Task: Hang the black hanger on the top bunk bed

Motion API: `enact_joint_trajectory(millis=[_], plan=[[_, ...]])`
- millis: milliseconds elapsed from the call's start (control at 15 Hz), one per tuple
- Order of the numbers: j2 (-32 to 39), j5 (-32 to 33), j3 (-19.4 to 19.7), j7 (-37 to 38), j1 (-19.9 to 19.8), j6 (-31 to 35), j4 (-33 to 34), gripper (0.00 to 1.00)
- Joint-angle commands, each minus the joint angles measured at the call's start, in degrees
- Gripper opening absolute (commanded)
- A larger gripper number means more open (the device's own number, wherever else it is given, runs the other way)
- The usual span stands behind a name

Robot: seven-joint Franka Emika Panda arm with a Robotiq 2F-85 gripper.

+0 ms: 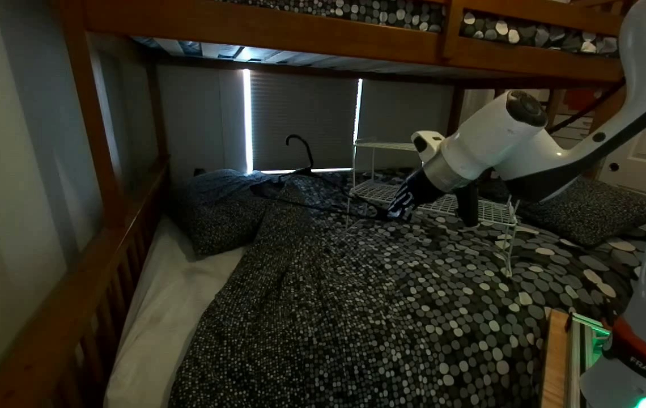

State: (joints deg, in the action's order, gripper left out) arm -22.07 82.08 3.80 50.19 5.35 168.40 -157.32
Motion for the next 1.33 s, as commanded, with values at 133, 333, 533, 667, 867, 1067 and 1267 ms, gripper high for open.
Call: enact_joint_trajectory(millis=[133,333,533,667,867,1067,1267], plan=[[0.95,-21.08,16.06,-24.85,8.18,2.42,0.02,0.02],[-4.93,-35.27,28.28,-38.75,20.89,-2.88,-1.03,0.02],[-1.42,-45.17,20.27,-46.02,13.17,0.64,-0.76,0.08],[-6.13,-37.14,31.3,-40.83,23.99,-3.9,0.03,0.08],[-7.45,-37.18,31.54,-40.96,24.22,-4.24,-0.62,0.08],[-6.08,-48.07,22.88,-48.46,16.96,-3.49,-0.63,0.02],[-7.1,-60.69,15.6,-53.75,11.68,-10.2,4.66,0.02]])
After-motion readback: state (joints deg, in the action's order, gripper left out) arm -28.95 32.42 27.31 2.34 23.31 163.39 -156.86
